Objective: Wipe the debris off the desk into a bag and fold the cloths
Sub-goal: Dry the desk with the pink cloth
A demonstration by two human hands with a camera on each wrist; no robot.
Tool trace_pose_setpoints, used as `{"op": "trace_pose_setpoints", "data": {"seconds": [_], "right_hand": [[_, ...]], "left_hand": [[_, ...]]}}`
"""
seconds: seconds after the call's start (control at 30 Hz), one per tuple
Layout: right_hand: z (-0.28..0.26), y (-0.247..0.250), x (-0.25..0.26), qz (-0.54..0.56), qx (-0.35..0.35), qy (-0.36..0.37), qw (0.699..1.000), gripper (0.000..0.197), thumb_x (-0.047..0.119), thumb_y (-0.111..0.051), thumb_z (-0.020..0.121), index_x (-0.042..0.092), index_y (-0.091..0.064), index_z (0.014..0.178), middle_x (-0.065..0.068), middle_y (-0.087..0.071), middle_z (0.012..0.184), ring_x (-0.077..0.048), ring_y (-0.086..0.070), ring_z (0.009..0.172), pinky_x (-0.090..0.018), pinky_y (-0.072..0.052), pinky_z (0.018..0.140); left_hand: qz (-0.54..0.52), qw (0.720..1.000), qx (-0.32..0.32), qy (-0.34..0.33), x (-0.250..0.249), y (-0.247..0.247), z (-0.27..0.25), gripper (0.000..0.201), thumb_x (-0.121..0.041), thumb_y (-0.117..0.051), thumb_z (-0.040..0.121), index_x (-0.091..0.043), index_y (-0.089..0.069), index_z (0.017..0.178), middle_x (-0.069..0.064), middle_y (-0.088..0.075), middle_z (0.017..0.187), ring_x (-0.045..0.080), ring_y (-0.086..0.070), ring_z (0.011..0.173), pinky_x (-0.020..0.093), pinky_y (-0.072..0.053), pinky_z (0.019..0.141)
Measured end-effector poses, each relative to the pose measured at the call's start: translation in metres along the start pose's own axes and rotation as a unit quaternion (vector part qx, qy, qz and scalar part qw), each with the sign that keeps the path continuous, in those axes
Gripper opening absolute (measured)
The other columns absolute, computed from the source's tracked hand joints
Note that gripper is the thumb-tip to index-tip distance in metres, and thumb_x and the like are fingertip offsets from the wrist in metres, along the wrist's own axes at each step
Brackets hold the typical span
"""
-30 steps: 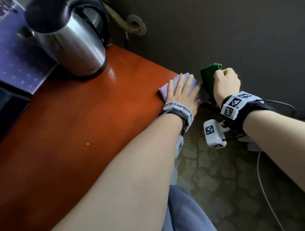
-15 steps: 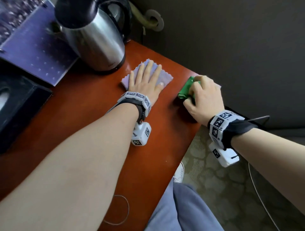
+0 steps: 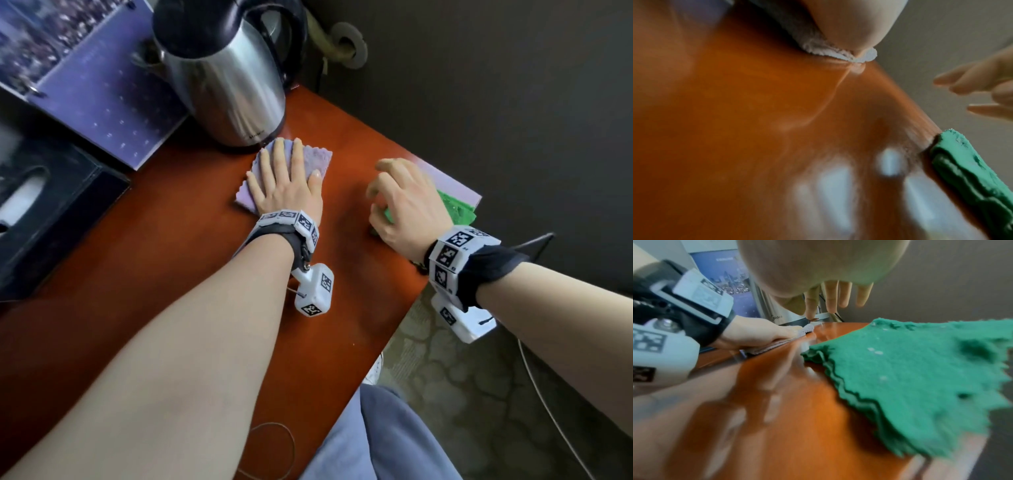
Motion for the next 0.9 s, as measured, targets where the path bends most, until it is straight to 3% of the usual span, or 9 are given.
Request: {"op": "trace_pose_setpoints", "data": {"seconds": [0.1,0.2,0.3,0.37,0.5,0.7,0.9], "right_hand": [[0.009,-0.001,0.013,0.022,0.014,0.020,0.999,0.018,0.013,-0.050,0.077,0.008,-0.059,0.092,-0.012,-0.057,0.114,-0.033,-0.050,0.113,-0.042,-0.044,0.093],[0.011,-0.012,0.024,0.048,0.051,0.017,0.997,0.024,0.008,-0.051,0.082,0.006,-0.059,0.104,-0.014,-0.054,0.125,-0.033,-0.048,0.119,-0.042,-0.046,0.094],[0.014,-0.035,0.034,0.037,0.119,0.000,0.992,0.047,0.011,-0.050,0.087,0.003,-0.047,0.133,-0.018,-0.031,0.151,-0.035,-0.029,0.140,-0.038,-0.027,0.116],[0.016,-0.048,0.040,0.007,0.149,-0.013,0.989,0.061,0.018,-0.050,0.089,0.000,-0.032,0.145,-0.021,-0.015,0.157,-0.040,-0.015,0.145,-0.045,-0.018,0.119],[0.020,-0.056,0.052,-0.047,0.156,-0.041,0.986,0.064,0.026,-0.043,0.093,-0.005,-0.024,0.146,-0.026,-0.014,0.156,-0.044,-0.014,0.144,-0.046,-0.017,0.119],[0.035,-0.046,0.056,-0.096,0.169,-0.061,0.979,0.052,0.028,-0.038,0.094,-0.002,-0.039,0.137,-0.021,-0.025,0.153,-0.038,-0.026,0.141,-0.043,-0.038,0.104],[0.028,-0.054,0.059,-0.135,0.191,-0.060,0.971,0.063,0.024,-0.038,0.095,-0.001,-0.020,0.149,-0.023,-0.013,0.157,-0.038,-0.016,0.145,-0.043,-0.037,0.107]], "left_hand": [[0.009,0.999,0.011,-0.033,0.011,0.002,-0.005,0.061,-0.048,-0.028,0.100,-0.031,-0.016,0.157,-0.002,-0.012,0.165,0.024,-0.010,0.152,0.052,-0.011,0.122],[0.017,0.998,0.044,-0.044,0.039,0.003,-0.016,0.063,-0.048,-0.028,0.102,-0.033,-0.006,0.158,-0.003,-0.002,0.166,0.022,-0.001,0.153,0.050,-0.004,0.122],[0.020,0.997,0.072,-0.018,0.073,0.008,-0.021,0.064,-0.047,-0.027,0.102,-0.033,0.001,0.158,-0.004,0.005,0.166,0.020,0.005,0.153,0.049,-0.001,0.123],[0.005,0.996,0.089,0.007,0.091,0.011,-0.017,0.065,-0.046,-0.027,0.102,-0.032,0.004,0.158,-0.005,0.009,0.166,0.019,0.008,0.153,0.048,0.002,0.123],[-0.046,0.995,0.075,0.053,0.122,0.017,0.003,0.069,-0.041,-0.033,0.098,-0.030,-0.001,0.158,-0.008,0.004,0.166,0.016,0.005,0.153,0.047,0.001,0.122],[-0.009,0.998,0.058,0.022,0.159,0.019,0.043,0.070,-0.042,-0.036,0.096,-0.026,-0.008,0.158,-0.004,-0.004,0.166,0.016,-0.001,0.153,0.044,-0.003,0.123],[-0.004,0.999,0.031,-0.019,0.159,0.019,0.067,0.071,-0.043,-0.035,0.095,-0.022,-0.012,0.158,0.000,-0.008,0.166,0.019,-0.006,0.152,0.044,-0.005,0.122]]}}
Point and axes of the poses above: each hand's wrist, its own z-axis towards the middle knuckle, its own y-axis out of the back of the hand, x = y × z, the point moved 6 cm from there along z, towards the middle knuckle
